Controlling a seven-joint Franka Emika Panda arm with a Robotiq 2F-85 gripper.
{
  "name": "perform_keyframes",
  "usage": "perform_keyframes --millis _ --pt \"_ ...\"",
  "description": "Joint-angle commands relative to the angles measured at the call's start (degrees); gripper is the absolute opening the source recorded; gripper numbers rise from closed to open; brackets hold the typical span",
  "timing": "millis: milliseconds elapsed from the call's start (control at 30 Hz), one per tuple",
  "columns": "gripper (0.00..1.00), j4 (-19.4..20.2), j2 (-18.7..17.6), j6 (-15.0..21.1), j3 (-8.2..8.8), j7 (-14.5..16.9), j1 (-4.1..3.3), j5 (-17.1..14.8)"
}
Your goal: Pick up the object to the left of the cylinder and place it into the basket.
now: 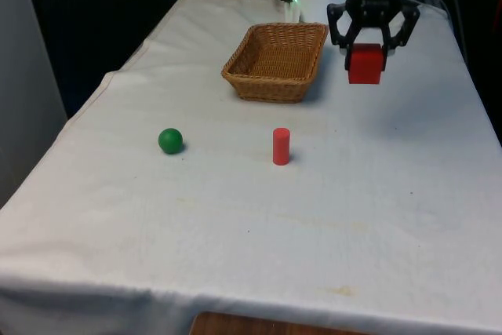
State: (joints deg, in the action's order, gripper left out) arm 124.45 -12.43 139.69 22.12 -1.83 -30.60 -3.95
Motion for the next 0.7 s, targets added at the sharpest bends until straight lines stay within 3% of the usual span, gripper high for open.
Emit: perform_keyframes --millis 0,533,567,667 --pt "0.00 0.92 0.80 0.46 0.29 -0.11 -0.17 0.80" --pt "0.00 9.85 8.14 0.92 1.43 0.80 0.23 4.18" --pt "0.00 9.11 7.62 0.23 1.26 1.03 0.23 3.38" --pt "0.00 11.97 9.91 0.97 1.78 1.20 0.40 4.87"
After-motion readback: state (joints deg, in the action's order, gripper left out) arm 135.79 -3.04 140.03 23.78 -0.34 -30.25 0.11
